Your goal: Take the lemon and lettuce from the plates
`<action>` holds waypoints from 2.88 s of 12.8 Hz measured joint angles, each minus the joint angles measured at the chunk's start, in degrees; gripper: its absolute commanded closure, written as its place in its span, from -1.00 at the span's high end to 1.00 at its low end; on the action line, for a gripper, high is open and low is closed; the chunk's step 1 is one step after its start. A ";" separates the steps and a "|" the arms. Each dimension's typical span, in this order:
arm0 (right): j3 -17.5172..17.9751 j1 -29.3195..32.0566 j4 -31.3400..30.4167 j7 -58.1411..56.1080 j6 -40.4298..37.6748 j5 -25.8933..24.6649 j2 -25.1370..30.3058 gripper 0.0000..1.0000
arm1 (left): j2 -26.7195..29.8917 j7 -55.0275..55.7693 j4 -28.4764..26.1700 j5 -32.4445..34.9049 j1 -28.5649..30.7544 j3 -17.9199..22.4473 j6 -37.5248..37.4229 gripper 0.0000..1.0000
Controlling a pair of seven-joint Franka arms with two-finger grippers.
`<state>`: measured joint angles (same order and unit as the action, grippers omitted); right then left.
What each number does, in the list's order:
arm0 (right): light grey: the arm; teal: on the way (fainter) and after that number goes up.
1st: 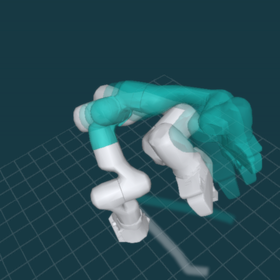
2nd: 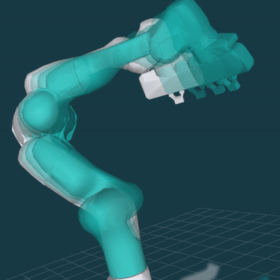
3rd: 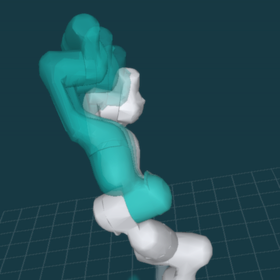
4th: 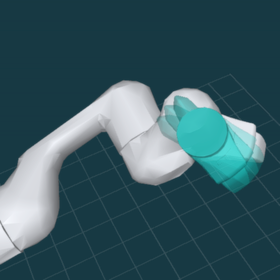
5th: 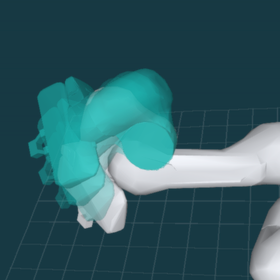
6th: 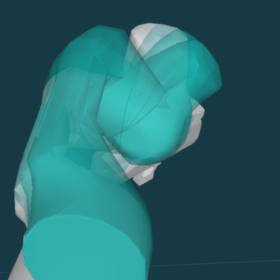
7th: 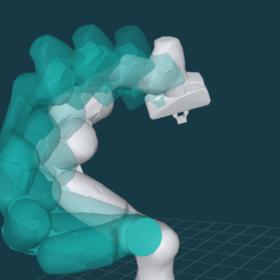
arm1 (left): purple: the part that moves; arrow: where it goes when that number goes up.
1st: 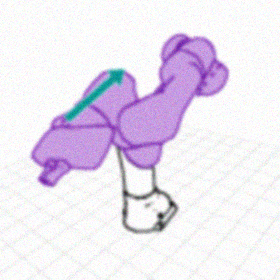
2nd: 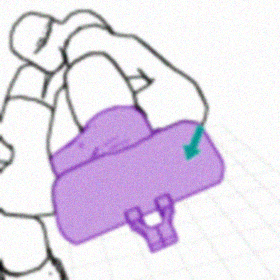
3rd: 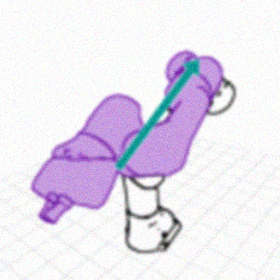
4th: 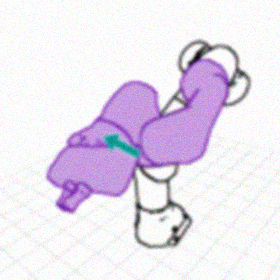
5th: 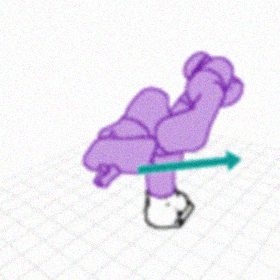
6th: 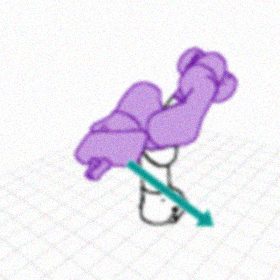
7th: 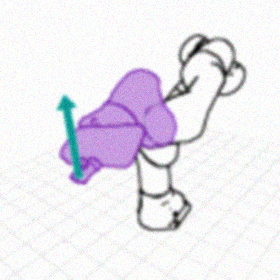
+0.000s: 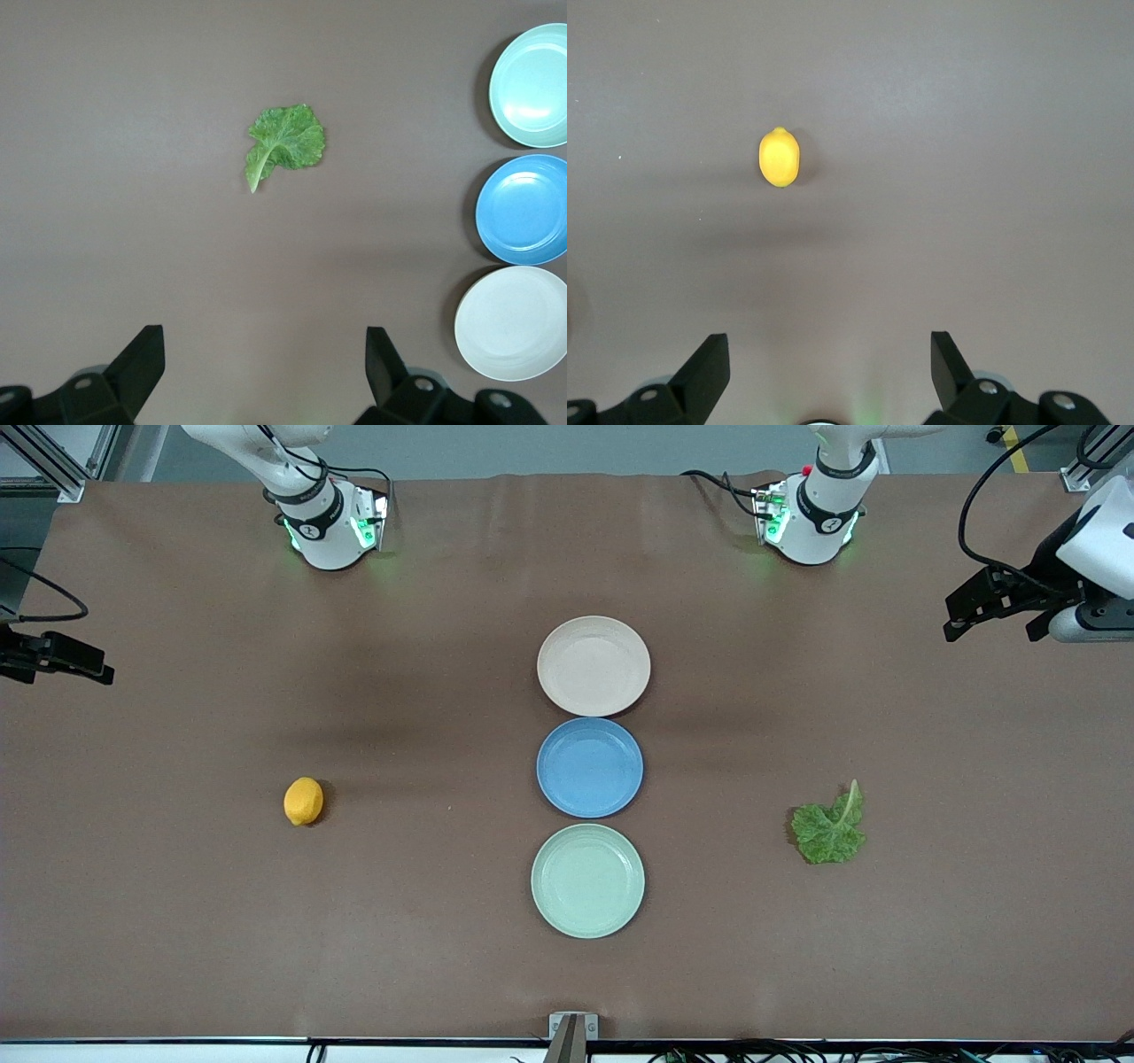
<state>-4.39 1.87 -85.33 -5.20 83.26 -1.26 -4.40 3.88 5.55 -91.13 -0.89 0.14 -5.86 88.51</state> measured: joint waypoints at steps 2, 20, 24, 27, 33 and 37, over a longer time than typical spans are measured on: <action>0.14 0.00 -1.52 -0.02 0.23 0.01 2.06 1.00 | -0.20 0.00 0.21 0.00 0.00 0.01 0.00 1.00; 1.30 -0.25 -5.23 -0.45 1.92 0.07 7.89 1.00 | -1.25 0.01 1.08 1.89 1.11 0.19 0.01 1.00; 1.31 -0.25 -5.23 -0.47 1.47 0.20 8.96 1.00 | -1.43 0.01 1.08 1.90 1.11 0.19 -0.04 1.00; 1.35 -0.25 -5.22 -0.48 0.90 1.20 10.63 1.00 | -1.91 0.01 1.08 1.90 1.11 0.19 -0.04 1.00; 1.41 -0.25 -5.01 -0.50 -0.46 1.34 11.58 1.00 | -2.01 0.01 1.08 1.90 1.11 0.19 -0.04 1.00; 1.45 -0.29 -3.87 -0.70 -0.48 1.34 11.58 1.00 | -2.02 0.01 1.09 1.90 1.11 0.19 -0.04 1.00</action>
<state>-2.94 1.58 -89.20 -5.90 82.79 0.08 7.18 1.86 5.56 -90.05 1.01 1.26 -5.67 88.47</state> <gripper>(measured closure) 0.000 0.000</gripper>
